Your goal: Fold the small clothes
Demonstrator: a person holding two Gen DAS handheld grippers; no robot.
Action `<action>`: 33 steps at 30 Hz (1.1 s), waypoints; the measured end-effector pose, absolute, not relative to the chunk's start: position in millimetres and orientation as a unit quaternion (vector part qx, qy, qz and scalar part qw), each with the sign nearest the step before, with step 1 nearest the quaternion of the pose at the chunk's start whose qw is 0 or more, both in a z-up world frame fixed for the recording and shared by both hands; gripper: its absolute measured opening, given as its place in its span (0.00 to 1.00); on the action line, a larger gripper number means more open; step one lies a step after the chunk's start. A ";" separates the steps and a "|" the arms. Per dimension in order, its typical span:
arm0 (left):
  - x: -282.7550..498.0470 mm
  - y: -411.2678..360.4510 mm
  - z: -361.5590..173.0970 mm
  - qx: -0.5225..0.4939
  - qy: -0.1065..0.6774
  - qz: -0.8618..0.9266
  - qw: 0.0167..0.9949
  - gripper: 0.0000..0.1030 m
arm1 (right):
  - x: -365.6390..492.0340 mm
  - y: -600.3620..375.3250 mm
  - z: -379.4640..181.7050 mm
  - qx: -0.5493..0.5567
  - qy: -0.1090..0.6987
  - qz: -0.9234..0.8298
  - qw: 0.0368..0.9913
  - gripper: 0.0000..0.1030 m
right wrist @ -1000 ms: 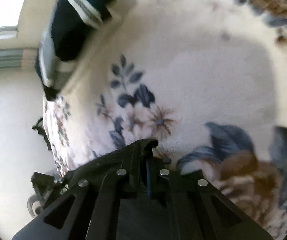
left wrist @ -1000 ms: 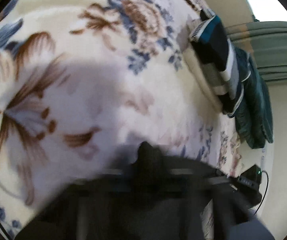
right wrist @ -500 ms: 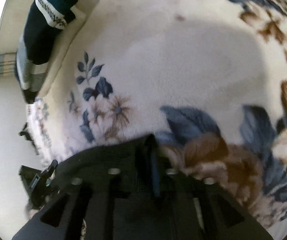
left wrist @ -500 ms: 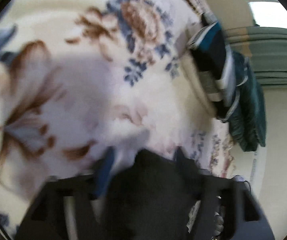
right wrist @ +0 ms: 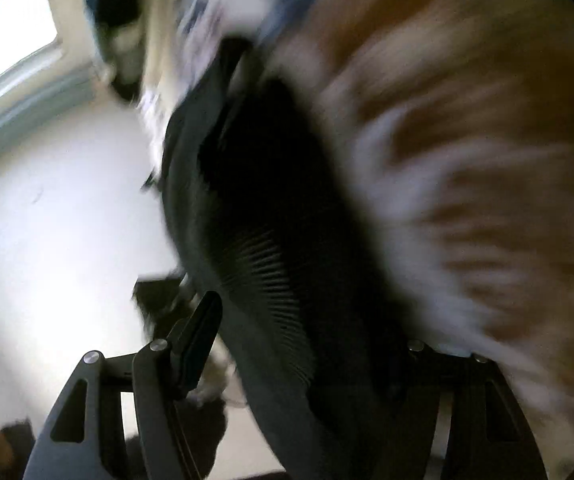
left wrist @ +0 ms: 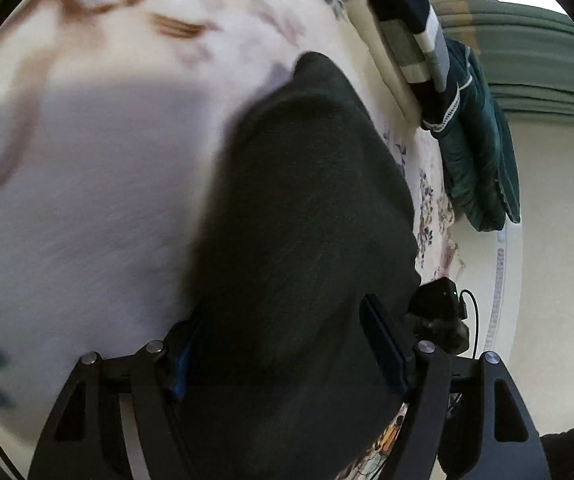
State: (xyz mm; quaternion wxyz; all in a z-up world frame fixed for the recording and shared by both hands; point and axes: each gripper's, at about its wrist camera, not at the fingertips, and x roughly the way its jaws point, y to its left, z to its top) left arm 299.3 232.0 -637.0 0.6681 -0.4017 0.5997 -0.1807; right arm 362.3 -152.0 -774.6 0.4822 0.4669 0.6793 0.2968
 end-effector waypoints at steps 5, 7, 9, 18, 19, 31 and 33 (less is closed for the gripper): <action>306.8 220.9 -612.2 -0.364 0.572 -0.168 0.715 0.21 | 375.1 -131.9 -770.0 0.454 0.683 0.291 0.492 0.29; 309.0 214.8 -597.5 -0.353 0.569 -0.164 0.724 0.20 | 371.9 -135.4 -755.4 0.455 0.671 0.285 0.511 0.26; 314.1 211.2 -585.0 -0.351 0.571 -0.167 0.723 0.19 | 369.7 -134.3 -736.9 0.437 0.671 0.272 0.534 0.24; 385.5 207.3 -507.4 -0.331 0.552 -0.192 0.741 0.19 | 407.5 -146.5 -646.4 0.435 0.635 0.263 0.582 0.24; 402.0 205.6 -496.1 -0.328 0.547 -0.195 0.745 0.19 | 419.6 -149.3 -631.8 0.431 0.630 0.264 0.589 0.24; 626.3 189.8 -450.1 -0.294 0.495 -0.211 0.790 0.20 | 631.9 -191.0 -543.5 0.410 0.575 0.249 0.663 0.24; 655.2 187.1 -461.4 -0.276 0.499 -0.208 0.794 0.20 | 671.3 -193.8 -550.5 0.400 0.575 0.244 0.670 0.24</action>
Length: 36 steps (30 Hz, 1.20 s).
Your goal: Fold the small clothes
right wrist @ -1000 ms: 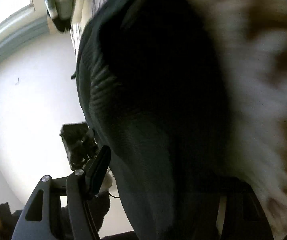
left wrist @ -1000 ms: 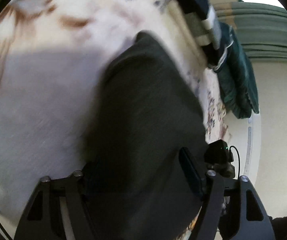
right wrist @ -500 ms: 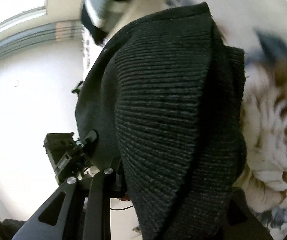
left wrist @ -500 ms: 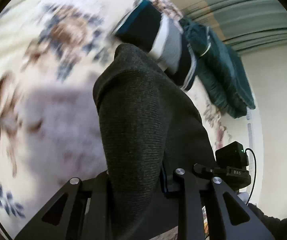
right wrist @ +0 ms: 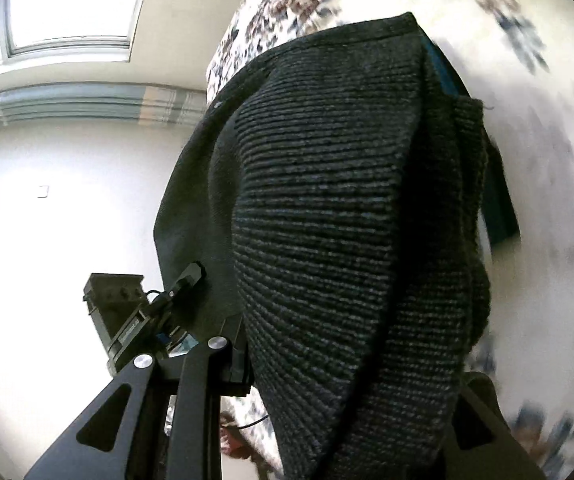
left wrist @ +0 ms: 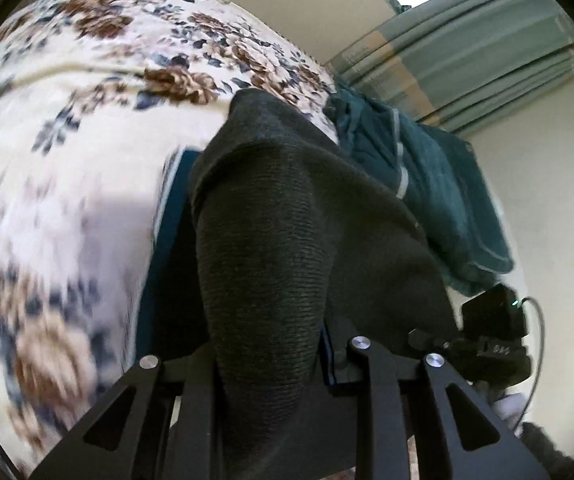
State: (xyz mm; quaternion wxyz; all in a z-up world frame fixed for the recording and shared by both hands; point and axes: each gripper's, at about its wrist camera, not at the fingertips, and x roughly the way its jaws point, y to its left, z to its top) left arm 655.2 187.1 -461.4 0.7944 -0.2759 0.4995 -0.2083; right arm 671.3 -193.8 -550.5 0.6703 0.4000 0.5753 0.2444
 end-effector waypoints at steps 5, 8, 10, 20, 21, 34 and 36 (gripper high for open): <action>708.4 178.8 -502.0 -0.236 0.540 -0.190 0.785 0.20 | 723.9 -207.5 -581.3 0.387 0.591 0.222 0.672 0.24; 719.0 175.0 -511.7 -0.206 0.557 -0.179 0.784 0.24 | 736.4 -211.5 -597.9 0.397 0.593 0.211 0.668 0.24; 721.0 171.8 -509.7 -0.182 0.562 -0.176 0.788 0.26 | 738.2 -213.0 -599.4 0.393 0.594 0.211 0.669 0.24; 699.9 153.6 -491.8 -0.098 0.549 -0.096 0.824 0.85 | 720.3 -163.7 -537.9 0.164 0.633 0.063 0.754 0.69; 696.3 152.0 -488.7 -0.092 0.546 -0.089 0.828 0.94 | 713.3 -161.8 -531.3 0.130 0.632 0.037 0.763 0.74; 592.0 124.1 -405.1 -0.014 0.505 -0.028 0.862 1.00 | 599.8 -129.8 -451.2 0.002 0.572 -0.093 0.815 1.00; 571.8 118.6 -386.3 -0.003 0.501 -0.023 0.865 1.00 | 577.5 -129.1 -430.2 0.009 0.563 -0.097 0.821 1.00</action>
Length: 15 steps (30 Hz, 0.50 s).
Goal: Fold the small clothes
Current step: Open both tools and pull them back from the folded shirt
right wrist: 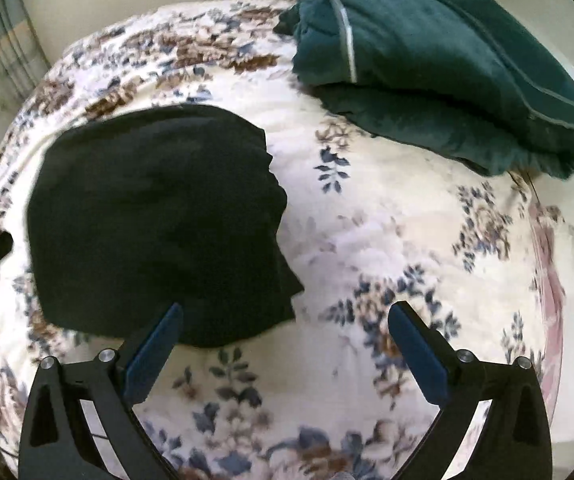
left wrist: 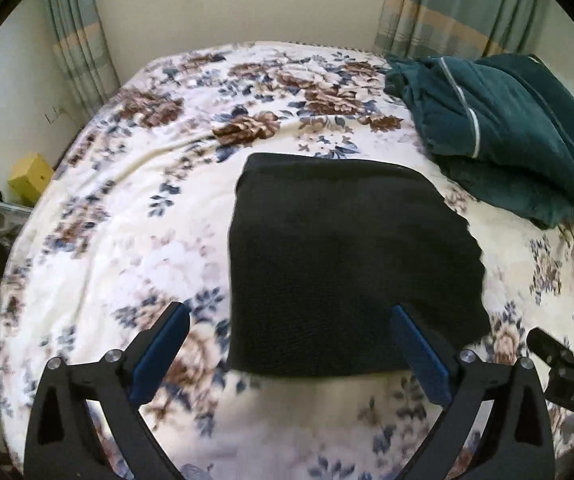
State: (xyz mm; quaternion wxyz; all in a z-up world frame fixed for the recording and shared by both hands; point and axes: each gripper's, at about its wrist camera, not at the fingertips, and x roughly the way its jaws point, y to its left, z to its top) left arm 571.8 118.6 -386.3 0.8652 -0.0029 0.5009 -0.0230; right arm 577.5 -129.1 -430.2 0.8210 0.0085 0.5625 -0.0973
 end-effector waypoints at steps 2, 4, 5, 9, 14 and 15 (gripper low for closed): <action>549.8 113.8 -366.0 -0.002 0.498 -0.027 0.867 1.00 | 555.6 -129.9 -408.3 0.025 0.555 -0.094 0.826 1.00; 524.5 110.6 -341.1 -0.002 0.490 -0.024 0.871 1.00 | 530.0 -127.4 -380.1 0.015 0.539 -0.103 0.836 1.00; 509.1 109.8 -324.7 -0.004 0.484 -0.026 0.875 1.00 | 517.4 -125.8 -366.2 0.011 0.529 -0.105 0.842 1.00; 460.5 107.9 -272.6 -0.011 0.460 -0.022 0.888 1.00 | 459.6 -122.6 -303.4 0.005 0.499 -0.107 0.860 1.00; 394.0 103.2 -210.5 -0.010 0.424 -0.016 0.906 1.00 | 389.7 -116.6 -225.0 -0.003 0.454 -0.110 0.884 1.00; 381.1 102.5 -199.7 -0.010 0.418 -0.016 0.908 1.00 | 375.8 -115.2 -210.2 -0.004 0.446 -0.110 0.888 1.00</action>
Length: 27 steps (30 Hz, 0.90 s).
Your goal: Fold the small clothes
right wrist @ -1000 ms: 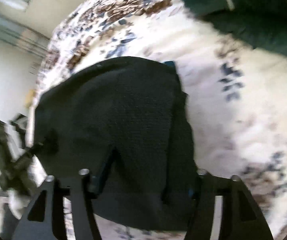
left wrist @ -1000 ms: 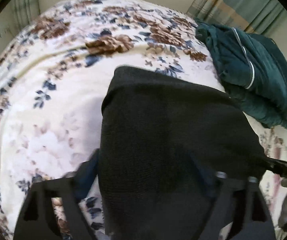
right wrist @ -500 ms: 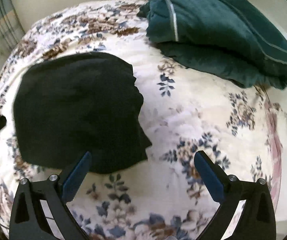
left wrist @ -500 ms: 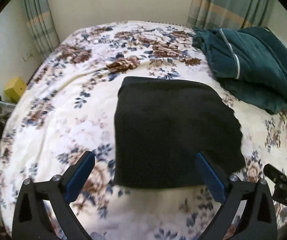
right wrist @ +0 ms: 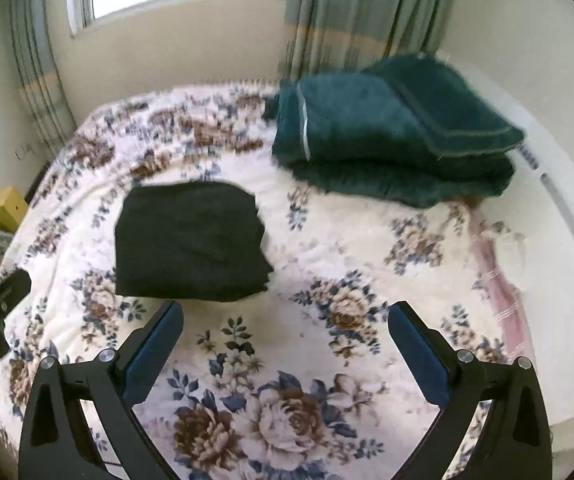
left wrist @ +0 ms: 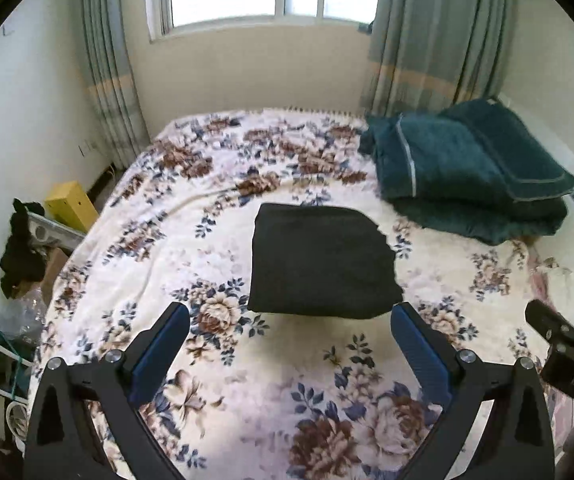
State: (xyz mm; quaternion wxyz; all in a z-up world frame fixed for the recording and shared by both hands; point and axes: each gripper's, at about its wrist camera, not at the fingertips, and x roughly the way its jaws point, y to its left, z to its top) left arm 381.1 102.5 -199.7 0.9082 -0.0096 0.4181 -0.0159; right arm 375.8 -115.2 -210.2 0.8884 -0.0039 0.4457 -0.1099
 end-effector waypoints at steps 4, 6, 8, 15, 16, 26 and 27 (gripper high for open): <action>331.9 100.7 -156.5 -0.012 0.396 -0.018 0.918 1.00 | 315.8 -110.5 -150.6 -0.001 0.417 -0.099 0.903 1.00; 312.0 100.5 -140.8 -0.011 0.383 -0.017 0.923 1.00 | 289.7 -107.3 -128.3 -0.005 0.402 -0.094 0.911 1.00; 293.8 99.9 -122.3 -0.009 0.370 -0.018 0.929 1.00 | 267.5 -106.8 -109.4 -0.006 0.392 -0.089 0.916 1.00; 248.3 98.2 -80.9 -0.017 0.342 -0.018 0.939 1.00 | 197.5 -106.0 -50.0 -0.005 0.348 -0.076 0.935 1.00; 242.4 97.5 -75.7 -0.020 0.339 -0.020 0.940 1.00 | 192.2 -106.6 -43.9 -0.005 0.341 -0.076 0.937 1.00; 208.9 89.1 -53.5 -0.005 0.306 -0.017 0.952 1.00 | 145.7 -108.7 2.0 -0.007 0.297 -0.075 0.952 1.00; 207.3 89.3 -53.3 -0.003 0.303 -0.016 0.953 1.00 | 142.5 -108.9 4.5 -0.008 0.296 -0.075 0.952 1.00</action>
